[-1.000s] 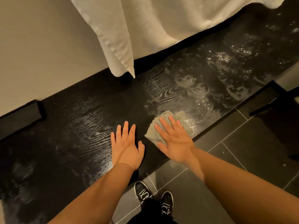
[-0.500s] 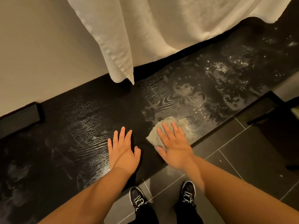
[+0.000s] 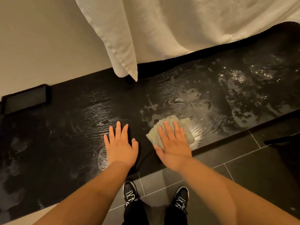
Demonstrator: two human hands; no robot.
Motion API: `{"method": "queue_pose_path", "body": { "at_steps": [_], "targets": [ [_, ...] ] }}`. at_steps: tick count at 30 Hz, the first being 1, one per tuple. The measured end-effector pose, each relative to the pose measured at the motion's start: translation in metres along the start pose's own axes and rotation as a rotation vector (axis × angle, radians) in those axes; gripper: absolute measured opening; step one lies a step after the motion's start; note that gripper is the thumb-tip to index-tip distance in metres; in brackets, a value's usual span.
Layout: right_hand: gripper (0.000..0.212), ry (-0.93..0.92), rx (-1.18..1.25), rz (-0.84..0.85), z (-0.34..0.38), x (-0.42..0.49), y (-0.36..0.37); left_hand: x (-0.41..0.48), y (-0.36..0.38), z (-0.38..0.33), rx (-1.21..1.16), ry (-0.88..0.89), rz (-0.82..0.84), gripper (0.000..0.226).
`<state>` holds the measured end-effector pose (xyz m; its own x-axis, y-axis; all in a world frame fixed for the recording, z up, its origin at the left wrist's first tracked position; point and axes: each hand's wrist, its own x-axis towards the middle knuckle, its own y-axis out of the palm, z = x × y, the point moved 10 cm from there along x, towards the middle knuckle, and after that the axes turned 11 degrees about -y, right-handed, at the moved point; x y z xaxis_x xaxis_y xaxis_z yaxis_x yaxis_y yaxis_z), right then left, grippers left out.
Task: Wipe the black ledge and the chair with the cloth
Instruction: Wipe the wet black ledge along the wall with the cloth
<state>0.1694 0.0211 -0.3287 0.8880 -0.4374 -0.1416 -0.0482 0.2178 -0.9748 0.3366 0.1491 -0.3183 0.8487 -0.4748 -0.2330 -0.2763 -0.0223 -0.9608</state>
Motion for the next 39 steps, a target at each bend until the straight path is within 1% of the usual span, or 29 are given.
{"method": "queue_pose_path", "body": {
  "at_steps": [1, 3, 4, 5, 7, 9, 11, 12, 14, 17, 19, 21, 22, 25, 27, 28, 29, 32, 33, 35, 37, 38, 39],
  "targets": [
    [0.078, -0.096, 0.002, -0.001, 0.012, -0.002, 0.004, 0.000, 0.000, -0.001, 0.010, 0.005, -0.009, 0.069],
    [0.076, -0.251, -0.002, -0.011, 0.008, -0.003, 0.001, 0.001, 0.000, -0.001, 0.021, 0.005, -0.026, 0.068],
    [0.076, -0.291, -0.025, -0.011, -0.005, -0.002, 0.000, 0.001, 0.001, 0.000, 0.023, 0.003, -0.030, 0.068],
    [0.076, -0.284, -0.047, -0.009, -0.024, 0.001, -0.001, 0.001, 0.003, 0.000, 0.025, 0.000, -0.030, 0.067],
    [0.076, -0.137, -0.051, -0.019, -0.072, 0.011, -0.012, 0.002, 0.002, 0.001, 0.021, -0.001, -0.039, 0.068],
    [0.076, 0.022, -0.029, -0.042, -0.101, 0.018, -0.023, 0.002, -0.001, -0.001, 0.016, 0.002, -0.051, 0.070],
    [0.076, 0.101, -0.030, -0.049, -0.099, 0.023, -0.022, 0.002, -0.002, -0.002, 0.018, 0.000, -0.055, 0.071],
    [0.077, 0.110, -0.029, -0.046, -0.089, 0.024, -0.021, 0.002, -0.002, -0.002, 0.018, -0.003, -0.053, 0.071],
    [0.078, 0.027, -0.013, -0.035, -0.053, 0.028, -0.016, 0.003, -0.001, -0.001, 0.017, -0.006, -0.048, 0.071],
    [0.078, -0.194, 0.011, -0.022, 0.003, 0.029, -0.005, 0.003, -0.002, -0.002, 0.015, -0.004, -0.048, 0.072],
    [0.078, -0.321, 0.010, -0.026, 0.012, 0.027, -0.004, 0.002, 0.000, 0.000, 0.033, -0.002, -0.045, 0.072],
    [0.076, -0.391, -0.021, -0.048, -0.007, 0.032, -0.010, 0.003, 0.001, 0.000, 0.035, 0.000, -0.038, 0.072],
    [0.075, -0.371, -0.040, -0.058, -0.025, 0.038, -0.014, 0.003, 0.001, 0.000, 0.032, -0.002, -0.037, 0.071],
    [0.075, -0.145, -0.058, -0.070, -0.075, 0.061, -0.025, 0.004, 0.000, -0.001, 0.028, -0.004, -0.041, 0.071],
    [0.075, -0.012, -0.047, -0.087, -0.074, 0.067, -0.027, 0.004, -0.001, -0.001, 0.028, -0.003, -0.033, 0.071],
    [0.076, 0.013, -0.040, -0.085, -0.063, 0.067, -0.026, 0.003, 0.000, -0.001, 0.035, -0.002, -0.027, 0.072],
    [0.077, -0.016, -0.038, -0.064, -0.046, 0.067, -0.023, 0.003, 0.000, -0.002, 0.046, 0.000, -0.023, 0.072],
    [0.079, -0.309, -0.045, 0.041, 0.022, 0.058, -0.006, 0.004, 0.001, -0.001, 0.058, 0.003, -0.013, 0.075],
    [0.080, -0.386, -0.042, 0.040, 0.034, 0.053, -0.004, 0.004, 0.001, -0.001, 0.059, 0.007, -0.012, 0.076],
    [0.078, -0.494, -0.027, 0.021, 0.035, 0.051, -0.008, 0.004, 0.002, -0.002, 0.064, 0.011, -0.009, 0.076],
    [0.077, -0.531, -0.063, 0.002, 0.015, 0.062, -0.011, 0.004, 0.001, -0.002, 0.063, 0.005, -0.009, 0.075],
    [0.077, -0.491, -0.081, -0.017, -0.004, 0.072, -0.015, 0.003, 0.001, -0.002, 0.063, 0.000, -0.010, 0.074],
    [0.076, -0.414, -0.084, -0.035, -0.024, 0.085, -0.020, 0.003, 0.001, -0.002, 0.064, -0.003, -0.010, 0.073]
  ]
}}
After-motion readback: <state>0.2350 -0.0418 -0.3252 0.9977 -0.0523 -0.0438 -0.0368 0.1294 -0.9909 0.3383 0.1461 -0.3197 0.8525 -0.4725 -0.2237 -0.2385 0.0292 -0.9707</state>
